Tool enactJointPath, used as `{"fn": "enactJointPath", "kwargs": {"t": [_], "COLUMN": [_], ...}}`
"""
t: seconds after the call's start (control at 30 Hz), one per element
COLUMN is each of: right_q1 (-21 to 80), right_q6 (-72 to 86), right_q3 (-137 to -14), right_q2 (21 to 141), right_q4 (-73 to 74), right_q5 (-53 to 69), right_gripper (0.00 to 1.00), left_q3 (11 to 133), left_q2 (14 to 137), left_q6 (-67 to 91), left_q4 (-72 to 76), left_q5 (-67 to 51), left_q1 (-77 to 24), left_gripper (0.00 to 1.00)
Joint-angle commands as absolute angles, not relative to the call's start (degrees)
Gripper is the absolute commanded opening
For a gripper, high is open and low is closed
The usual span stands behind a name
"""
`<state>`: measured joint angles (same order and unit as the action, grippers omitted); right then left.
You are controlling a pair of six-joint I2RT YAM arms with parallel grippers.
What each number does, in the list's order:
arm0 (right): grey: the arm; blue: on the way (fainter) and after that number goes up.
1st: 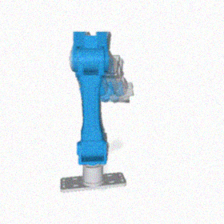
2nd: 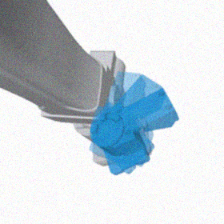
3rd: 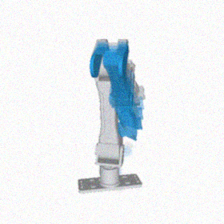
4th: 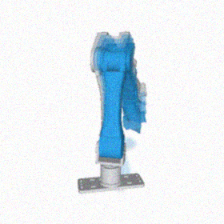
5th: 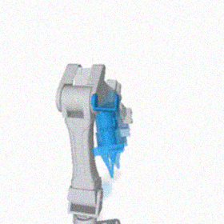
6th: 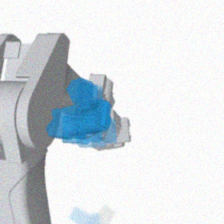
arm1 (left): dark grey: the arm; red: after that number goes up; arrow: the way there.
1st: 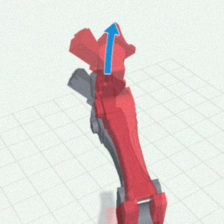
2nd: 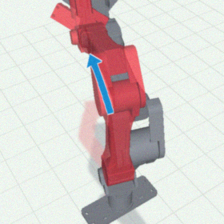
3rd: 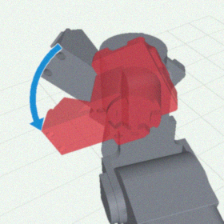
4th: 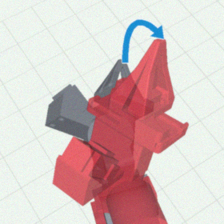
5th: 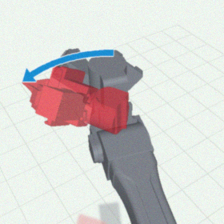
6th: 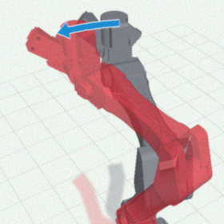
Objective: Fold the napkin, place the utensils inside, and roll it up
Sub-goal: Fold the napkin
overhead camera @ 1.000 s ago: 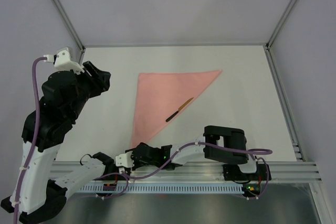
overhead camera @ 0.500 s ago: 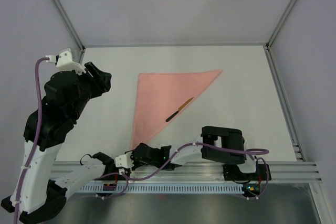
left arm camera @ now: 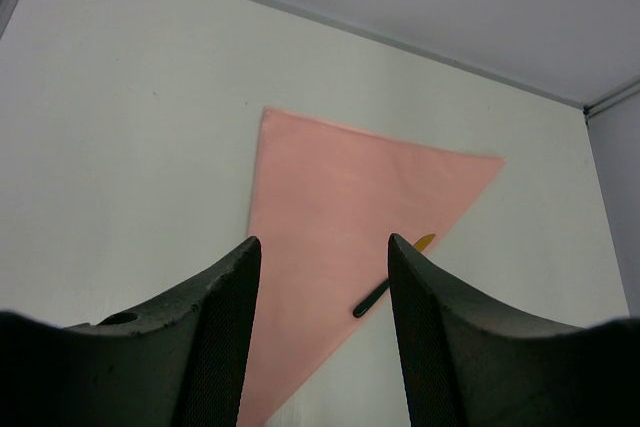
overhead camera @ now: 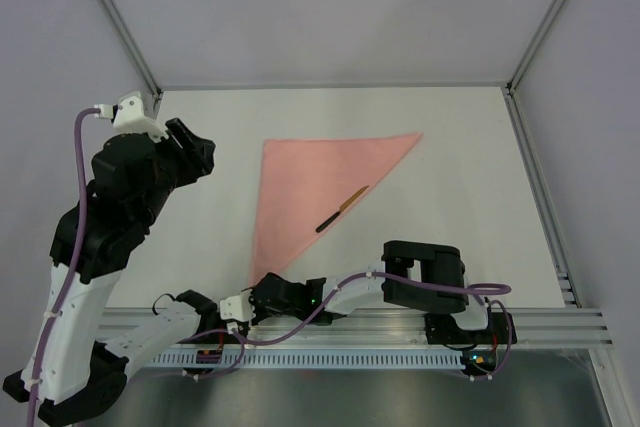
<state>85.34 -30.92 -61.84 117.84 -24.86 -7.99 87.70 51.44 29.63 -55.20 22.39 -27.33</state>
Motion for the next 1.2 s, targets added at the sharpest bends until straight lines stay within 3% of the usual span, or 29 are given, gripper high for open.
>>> {"fn": "enactJointPath", "kwargs": {"t": [0.0, 0.73, 1.17], "right_q1": [85.26, 76.38, 62.33], "right_q6": [-30.59, -20.22, -17.58], "right_q3": [-62.58, -70.05, -64.43], "right_q2": [116.81, 107.41, 98.53], "right_q4": [-26.37, -14.33, -8.35], "right_q5": [-8.79, -8.97, -9.67], "right_gripper": [0.05, 0.01, 0.00], "left_q3": [87.54, 87.27, 86.75], "left_q2": [51.42, 53.35, 56.95], "left_q6": [30.41, 29.36, 28.92], "left_q4": [-54.40, -52.65, -48.96], "left_q5": [22.06, 20.13, 16.09], "left_q1": [-27.07, -27.07, -27.07], "left_gripper": [0.59, 0.60, 0.60]}}
